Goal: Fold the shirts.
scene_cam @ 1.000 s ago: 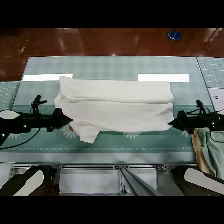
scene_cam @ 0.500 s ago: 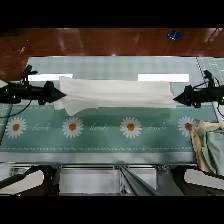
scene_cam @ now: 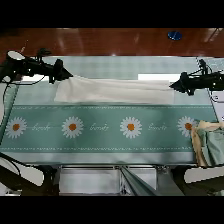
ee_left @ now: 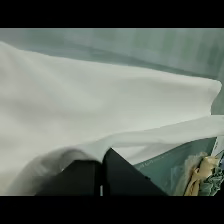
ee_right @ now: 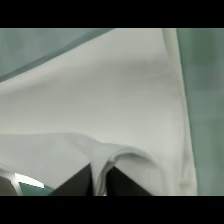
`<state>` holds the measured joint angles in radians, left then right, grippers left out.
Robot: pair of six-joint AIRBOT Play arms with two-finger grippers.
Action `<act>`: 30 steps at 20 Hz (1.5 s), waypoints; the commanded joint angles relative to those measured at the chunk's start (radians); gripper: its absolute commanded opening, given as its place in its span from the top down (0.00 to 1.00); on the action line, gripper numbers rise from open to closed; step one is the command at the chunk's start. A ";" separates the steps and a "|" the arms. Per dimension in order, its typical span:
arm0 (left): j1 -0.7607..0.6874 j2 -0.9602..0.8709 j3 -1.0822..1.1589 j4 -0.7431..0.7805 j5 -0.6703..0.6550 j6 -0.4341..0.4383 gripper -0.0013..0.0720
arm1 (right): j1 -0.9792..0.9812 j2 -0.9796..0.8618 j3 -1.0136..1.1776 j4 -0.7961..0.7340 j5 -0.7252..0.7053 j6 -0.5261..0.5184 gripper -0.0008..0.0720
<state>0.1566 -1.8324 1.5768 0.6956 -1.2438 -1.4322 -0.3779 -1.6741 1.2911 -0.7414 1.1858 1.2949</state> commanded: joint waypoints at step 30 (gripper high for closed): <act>-0.402 0.639 -0.431 0.406 0.354 -0.103 0.95 | 0.105 0.207 -0.068 -0.133 0.046 -0.055 0.96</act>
<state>-0.1738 -1.1721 1.1500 1.1145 -0.8970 -1.5375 -0.2817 -1.6211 1.2636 -0.7876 1.1892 1.2430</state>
